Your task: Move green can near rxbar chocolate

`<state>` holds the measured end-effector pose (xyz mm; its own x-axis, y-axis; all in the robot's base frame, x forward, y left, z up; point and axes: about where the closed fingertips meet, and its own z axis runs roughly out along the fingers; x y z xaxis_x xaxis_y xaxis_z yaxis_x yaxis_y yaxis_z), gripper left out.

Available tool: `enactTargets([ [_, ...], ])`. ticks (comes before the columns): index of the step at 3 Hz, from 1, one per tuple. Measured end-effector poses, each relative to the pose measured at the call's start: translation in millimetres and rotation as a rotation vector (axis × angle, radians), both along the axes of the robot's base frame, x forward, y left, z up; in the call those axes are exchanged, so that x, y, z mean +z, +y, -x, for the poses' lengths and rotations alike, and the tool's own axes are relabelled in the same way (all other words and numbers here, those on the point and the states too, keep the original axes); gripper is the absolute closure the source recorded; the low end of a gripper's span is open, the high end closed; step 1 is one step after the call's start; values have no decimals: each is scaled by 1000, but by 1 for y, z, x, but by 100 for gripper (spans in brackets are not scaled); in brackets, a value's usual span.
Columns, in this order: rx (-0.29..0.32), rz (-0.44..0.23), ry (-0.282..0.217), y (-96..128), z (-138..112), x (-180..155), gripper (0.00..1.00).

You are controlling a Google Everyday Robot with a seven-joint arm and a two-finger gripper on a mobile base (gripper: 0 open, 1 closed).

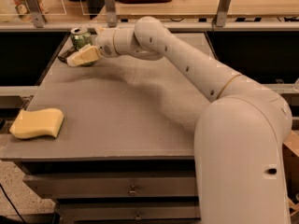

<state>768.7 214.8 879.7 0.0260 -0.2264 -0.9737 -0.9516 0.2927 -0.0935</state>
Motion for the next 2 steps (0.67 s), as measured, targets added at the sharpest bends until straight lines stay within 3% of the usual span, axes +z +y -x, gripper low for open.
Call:
enactTargets([
  [1, -56, 57, 3, -50, 4, 9, 0],
  [2, -58, 59, 3, -52, 4, 10, 0],
])
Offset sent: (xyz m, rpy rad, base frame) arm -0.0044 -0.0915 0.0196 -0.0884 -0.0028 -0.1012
